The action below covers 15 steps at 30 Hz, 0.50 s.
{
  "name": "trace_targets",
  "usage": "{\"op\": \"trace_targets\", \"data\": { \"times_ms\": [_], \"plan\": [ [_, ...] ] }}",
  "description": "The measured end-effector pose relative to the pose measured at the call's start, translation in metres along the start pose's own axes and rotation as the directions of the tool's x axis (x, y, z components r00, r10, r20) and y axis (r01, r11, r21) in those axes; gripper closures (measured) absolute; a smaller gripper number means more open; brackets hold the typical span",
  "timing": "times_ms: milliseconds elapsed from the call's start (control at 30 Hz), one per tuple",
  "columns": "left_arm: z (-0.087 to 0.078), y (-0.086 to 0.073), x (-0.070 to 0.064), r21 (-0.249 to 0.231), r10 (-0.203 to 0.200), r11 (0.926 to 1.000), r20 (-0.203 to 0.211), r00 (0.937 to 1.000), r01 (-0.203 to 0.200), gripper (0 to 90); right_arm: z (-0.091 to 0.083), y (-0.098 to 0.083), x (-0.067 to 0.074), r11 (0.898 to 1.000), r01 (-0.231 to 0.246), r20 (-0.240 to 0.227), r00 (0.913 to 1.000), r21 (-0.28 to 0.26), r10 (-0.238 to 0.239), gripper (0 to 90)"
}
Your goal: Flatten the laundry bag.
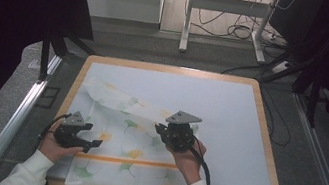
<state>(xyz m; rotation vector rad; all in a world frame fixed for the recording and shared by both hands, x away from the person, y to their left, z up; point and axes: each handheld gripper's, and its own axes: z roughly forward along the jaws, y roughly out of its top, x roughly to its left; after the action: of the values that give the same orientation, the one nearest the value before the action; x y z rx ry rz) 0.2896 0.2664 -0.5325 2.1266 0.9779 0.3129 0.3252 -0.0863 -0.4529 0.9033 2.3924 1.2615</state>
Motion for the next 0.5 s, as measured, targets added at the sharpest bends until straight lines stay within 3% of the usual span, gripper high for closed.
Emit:
{"op": "trace_targets", "data": {
  "times_ms": [500],
  "plan": [
    [0.0,0.0,0.0,-0.001,0.003,1.0,0.002,1.0,-0.003,21.9,-0.003,0.0,-0.012,1.0,-0.021,0.015,0.9997,-0.014,0.021,85.9]
  ]
}}
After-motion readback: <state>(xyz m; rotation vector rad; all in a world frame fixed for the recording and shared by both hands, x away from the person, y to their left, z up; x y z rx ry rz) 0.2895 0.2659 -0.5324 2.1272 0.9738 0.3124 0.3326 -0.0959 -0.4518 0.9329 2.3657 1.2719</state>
